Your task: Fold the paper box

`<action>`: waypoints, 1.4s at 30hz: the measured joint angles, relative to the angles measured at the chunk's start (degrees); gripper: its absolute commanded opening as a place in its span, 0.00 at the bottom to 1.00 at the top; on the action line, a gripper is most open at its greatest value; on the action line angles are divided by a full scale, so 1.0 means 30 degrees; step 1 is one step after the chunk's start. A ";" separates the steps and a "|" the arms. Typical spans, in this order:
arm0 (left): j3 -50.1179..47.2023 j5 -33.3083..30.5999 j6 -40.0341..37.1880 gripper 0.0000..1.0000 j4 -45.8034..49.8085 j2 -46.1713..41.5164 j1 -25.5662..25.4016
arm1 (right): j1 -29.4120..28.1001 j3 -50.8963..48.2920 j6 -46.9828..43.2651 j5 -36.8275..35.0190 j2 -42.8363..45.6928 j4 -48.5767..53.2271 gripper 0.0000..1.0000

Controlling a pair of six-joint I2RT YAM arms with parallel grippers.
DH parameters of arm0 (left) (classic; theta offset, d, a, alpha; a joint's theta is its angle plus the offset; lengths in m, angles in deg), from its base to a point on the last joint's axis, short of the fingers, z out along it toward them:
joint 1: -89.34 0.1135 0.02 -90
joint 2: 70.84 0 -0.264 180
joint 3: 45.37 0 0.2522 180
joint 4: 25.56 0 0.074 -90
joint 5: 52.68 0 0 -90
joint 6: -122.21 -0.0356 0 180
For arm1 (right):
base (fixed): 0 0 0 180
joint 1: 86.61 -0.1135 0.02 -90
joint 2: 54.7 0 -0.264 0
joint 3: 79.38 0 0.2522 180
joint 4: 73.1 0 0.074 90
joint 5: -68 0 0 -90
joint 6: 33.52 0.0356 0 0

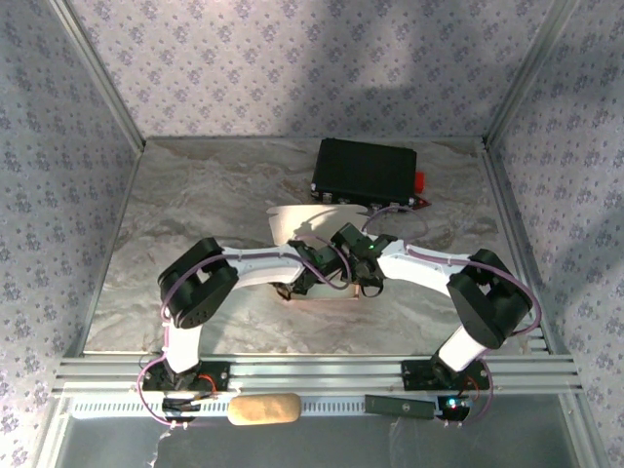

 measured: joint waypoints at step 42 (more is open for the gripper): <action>-0.1290 0.4532 -0.0925 0.37 -0.3526 -0.1515 0.2688 | -0.0255 -0.0357 -0.0066 -0.0007 -0.0007 0.0299 0.00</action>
